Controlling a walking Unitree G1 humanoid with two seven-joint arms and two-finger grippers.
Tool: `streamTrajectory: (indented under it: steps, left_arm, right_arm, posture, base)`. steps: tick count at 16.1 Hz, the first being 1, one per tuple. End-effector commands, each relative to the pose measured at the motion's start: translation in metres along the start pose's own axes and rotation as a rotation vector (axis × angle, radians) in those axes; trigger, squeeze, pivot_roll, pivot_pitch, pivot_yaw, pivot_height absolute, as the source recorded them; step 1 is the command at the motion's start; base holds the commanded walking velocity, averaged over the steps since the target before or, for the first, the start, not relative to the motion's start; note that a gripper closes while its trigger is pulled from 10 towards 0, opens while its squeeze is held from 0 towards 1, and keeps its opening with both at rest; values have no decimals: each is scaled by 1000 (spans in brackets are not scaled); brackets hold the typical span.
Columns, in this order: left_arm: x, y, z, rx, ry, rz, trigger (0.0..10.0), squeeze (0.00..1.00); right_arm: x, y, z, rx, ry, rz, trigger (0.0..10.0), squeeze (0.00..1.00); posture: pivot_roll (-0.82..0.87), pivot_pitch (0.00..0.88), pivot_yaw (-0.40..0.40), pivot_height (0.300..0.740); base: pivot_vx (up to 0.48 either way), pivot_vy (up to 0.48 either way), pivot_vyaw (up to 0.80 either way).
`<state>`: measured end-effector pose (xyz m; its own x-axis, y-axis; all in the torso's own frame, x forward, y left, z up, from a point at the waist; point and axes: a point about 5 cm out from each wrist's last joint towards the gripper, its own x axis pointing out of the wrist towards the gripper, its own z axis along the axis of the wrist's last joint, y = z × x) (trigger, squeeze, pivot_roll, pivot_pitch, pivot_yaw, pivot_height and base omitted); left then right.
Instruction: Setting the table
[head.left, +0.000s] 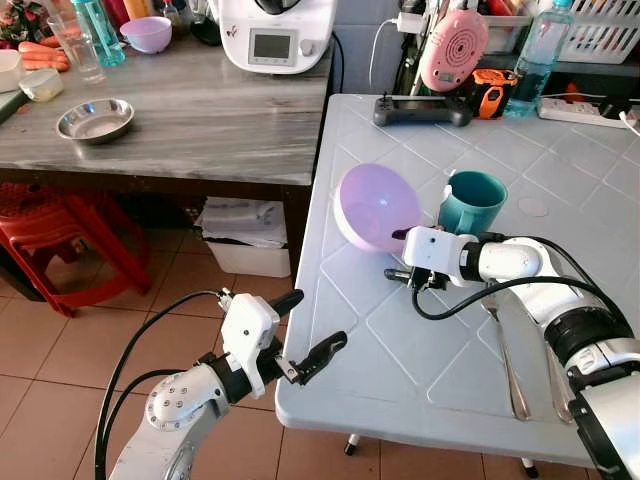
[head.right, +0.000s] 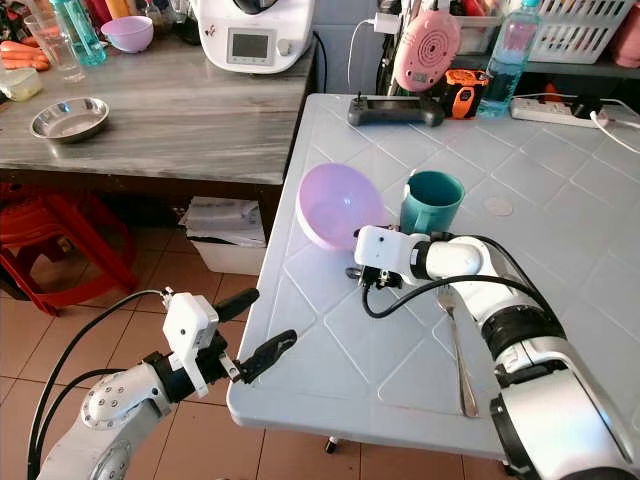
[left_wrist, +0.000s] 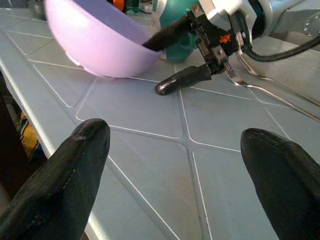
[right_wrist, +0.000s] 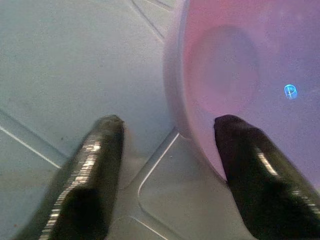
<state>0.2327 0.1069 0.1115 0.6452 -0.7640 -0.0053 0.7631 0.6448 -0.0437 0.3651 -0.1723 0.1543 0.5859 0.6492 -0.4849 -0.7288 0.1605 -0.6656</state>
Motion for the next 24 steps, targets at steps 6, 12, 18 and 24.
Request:
streamTrajectory:
  steps: [6,12,18,24]
  left_arm:
    - [1,-1,2,15,-1,-8,10000,0]
    - [2,-2,-1,14,1,-6,10000,0]
    - [7,1,-1,30,2,6,10000,0]
    - [14,6,-2,38,-10,28,10000,0]
  right_arm:
    - [-4,-1,-6,-61,26,-23,0,0]
    - [-7,-5,-6,-124,30,-65,0,0]
    - [-2,-15,18,-229,-79,-115,0,0]
    - [3,-14,42,-252,-228,-165,0,0]
  posture:
    - [3,117,8,740]
    - [1,109,5,740]
    - [-2,85,9,740]
    - [-12,56,12,740]
  base:
    - [0,0,0]
    - [0,0,0]
    - [0,0,0]
    - [0,0,0]
